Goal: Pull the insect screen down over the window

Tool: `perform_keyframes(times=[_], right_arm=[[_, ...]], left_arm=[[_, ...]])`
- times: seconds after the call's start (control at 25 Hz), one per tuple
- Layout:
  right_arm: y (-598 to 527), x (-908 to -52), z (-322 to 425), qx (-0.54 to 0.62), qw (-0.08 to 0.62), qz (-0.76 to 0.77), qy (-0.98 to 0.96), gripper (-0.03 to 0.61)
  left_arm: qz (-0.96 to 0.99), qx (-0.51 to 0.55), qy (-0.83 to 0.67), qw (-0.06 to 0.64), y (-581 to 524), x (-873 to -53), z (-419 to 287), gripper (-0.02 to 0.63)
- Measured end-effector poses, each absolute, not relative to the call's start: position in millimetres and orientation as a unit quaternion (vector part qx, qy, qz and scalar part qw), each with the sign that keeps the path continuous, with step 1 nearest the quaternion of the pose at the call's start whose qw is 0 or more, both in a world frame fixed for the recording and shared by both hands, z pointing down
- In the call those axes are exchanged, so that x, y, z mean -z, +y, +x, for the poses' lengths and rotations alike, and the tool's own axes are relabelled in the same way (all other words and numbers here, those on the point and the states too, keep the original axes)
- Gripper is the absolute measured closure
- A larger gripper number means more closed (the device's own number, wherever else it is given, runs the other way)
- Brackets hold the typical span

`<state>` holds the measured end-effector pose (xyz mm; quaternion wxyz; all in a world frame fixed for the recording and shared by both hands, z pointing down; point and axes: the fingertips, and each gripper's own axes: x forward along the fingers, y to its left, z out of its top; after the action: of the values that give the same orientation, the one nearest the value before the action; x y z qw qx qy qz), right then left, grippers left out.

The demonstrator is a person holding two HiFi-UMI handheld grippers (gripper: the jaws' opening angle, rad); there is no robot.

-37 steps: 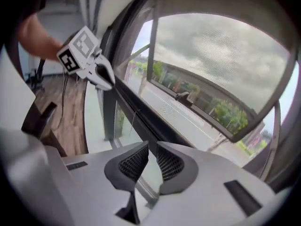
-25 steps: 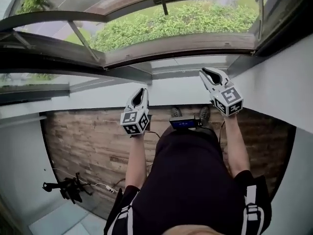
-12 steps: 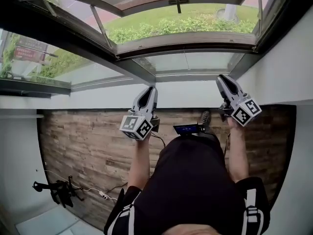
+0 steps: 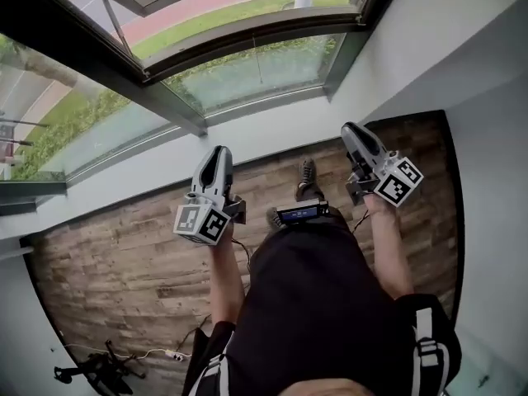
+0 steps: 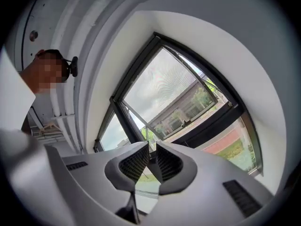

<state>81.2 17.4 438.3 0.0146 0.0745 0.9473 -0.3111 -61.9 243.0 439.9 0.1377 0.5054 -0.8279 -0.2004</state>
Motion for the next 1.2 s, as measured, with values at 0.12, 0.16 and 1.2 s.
perform_keyframes(times=[0.12,0.16,1.2], right_arm=[[35.6,-422.9,94.2,0.305,0.023,0.083,0.948,0.525],[41.0,-416.6,96.3,0.301,0.028,0.090,0.949,0.525],[28.2,-387.1,267.8,0.347,0.088,0.156,0.921,0.525]], left_arm=[[0.513,0.212,-0.821,0.133,254.6,-430.5,-39.5,0.561],[0.514,0.213,-0.821,0.128,258.0,-426.0,-32.6,0.561],[0.518,0.176,-0.830,0.109,229.2,-375.5,167.0,0.561]])
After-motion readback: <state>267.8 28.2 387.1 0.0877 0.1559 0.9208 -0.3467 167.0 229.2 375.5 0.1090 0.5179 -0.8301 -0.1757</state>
